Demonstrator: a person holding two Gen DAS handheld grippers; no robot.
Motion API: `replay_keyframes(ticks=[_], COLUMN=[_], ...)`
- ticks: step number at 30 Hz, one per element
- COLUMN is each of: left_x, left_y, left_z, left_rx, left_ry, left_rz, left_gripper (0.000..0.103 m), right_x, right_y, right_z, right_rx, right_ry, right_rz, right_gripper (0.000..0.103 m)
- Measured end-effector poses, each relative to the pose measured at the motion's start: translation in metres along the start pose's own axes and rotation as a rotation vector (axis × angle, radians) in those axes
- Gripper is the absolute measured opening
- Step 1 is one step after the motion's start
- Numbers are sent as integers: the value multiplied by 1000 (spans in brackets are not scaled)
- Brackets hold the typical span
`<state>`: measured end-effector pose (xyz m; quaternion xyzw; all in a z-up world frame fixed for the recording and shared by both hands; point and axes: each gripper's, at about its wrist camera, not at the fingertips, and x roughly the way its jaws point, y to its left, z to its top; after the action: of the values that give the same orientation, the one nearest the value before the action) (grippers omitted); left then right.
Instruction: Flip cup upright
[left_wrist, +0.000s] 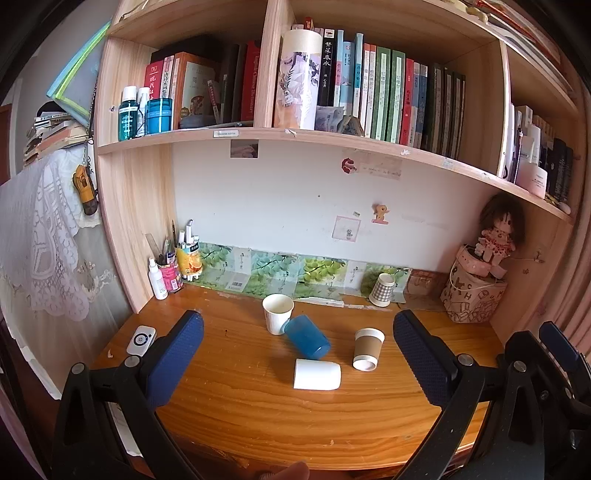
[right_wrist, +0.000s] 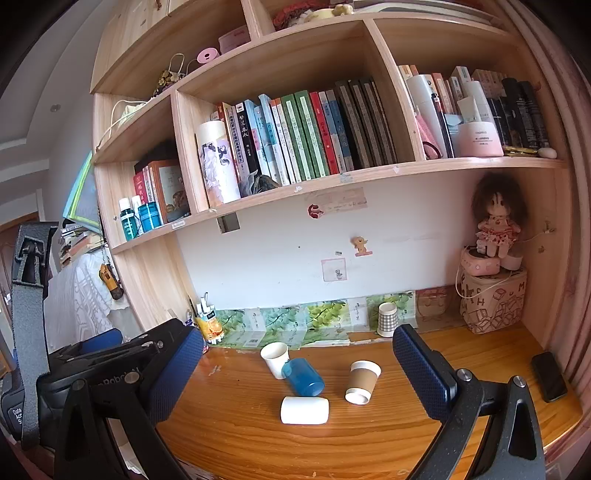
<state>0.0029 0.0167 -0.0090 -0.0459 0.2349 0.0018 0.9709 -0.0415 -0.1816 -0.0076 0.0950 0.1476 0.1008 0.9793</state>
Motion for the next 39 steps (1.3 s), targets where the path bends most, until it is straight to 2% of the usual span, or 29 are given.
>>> replay_keyframes(ticks=[11, 28, 39], left_x=[19, 85, 126], left_y=[9, 44, 58], left_z=[9, 55, 64], left_rx=[0, -9, -9], left_ry=[9, 42, 67], left_rz=[-21, -110, -211], left_gripper=[102, 102, 102], right_x=[17, 85, 116], right_y=[7, 33, 35], right_z=[3, 30, 20], right_rx=[-5, 10, 78], right_ry=[4, -3, 21], right_rz=[-13, -85, -166], right_gripper=[103, 103, 103])
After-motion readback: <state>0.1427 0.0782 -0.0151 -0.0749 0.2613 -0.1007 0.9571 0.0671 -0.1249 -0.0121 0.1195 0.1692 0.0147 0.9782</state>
